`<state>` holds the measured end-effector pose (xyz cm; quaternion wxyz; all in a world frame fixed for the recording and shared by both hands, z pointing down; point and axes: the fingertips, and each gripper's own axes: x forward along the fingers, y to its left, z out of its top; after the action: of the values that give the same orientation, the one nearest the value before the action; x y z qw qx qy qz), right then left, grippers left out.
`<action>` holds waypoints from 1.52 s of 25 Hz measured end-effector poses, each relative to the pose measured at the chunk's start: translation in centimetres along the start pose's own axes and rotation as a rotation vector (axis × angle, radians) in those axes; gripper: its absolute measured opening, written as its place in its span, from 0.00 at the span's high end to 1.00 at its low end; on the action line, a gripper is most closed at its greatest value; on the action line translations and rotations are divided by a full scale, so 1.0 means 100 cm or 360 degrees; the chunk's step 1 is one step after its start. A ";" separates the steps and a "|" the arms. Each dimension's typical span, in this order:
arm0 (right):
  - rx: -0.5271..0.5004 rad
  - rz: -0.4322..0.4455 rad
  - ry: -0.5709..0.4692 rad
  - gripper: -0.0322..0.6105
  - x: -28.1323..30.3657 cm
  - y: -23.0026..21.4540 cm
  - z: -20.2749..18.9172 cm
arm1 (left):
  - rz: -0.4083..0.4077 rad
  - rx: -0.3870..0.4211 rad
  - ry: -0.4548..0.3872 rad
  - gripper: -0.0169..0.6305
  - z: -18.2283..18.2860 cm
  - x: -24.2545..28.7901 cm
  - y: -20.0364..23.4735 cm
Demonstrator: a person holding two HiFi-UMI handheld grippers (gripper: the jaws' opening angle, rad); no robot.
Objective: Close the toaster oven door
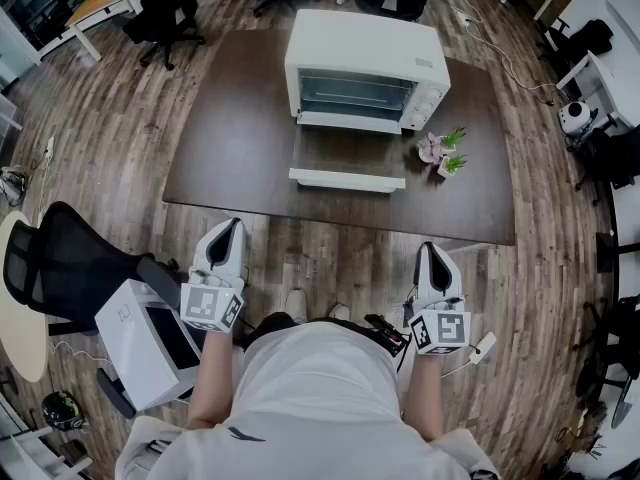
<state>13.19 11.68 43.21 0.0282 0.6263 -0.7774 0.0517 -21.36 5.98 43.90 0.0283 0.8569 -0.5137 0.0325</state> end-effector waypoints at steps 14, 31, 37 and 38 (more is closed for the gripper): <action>0.0084 -0.0018 -0.0030 0.95 0.005 0.000 0.002 | -0.0005 -0.0024 0.0017 0.97 -0.003 0.004 0.006; 0.0082 -0.0204 -0.0020 0.95 0.036 0.010 0.009 | -0.0153 -0.0123 0.0036 0.97 -0.009 0.047 0.041; 0.0036 -0.0171 0.0041 0.95 0.067 0.008 0.002 | -0.0185 -0.0105 0.0056 0.97 -0.010 0.086 0.046; 0.0028 -0.0161 0.0044 0.95 0.074 0.003 0.002 | -0.0178 -0.0101 0.0058 0.97 -0.011 0.094 0.047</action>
<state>11.30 4.55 43.78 0.0361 0.6643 -0.7437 0.0657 -21.10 -4.35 45.83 0.0665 0.8822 -0.4653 0.0301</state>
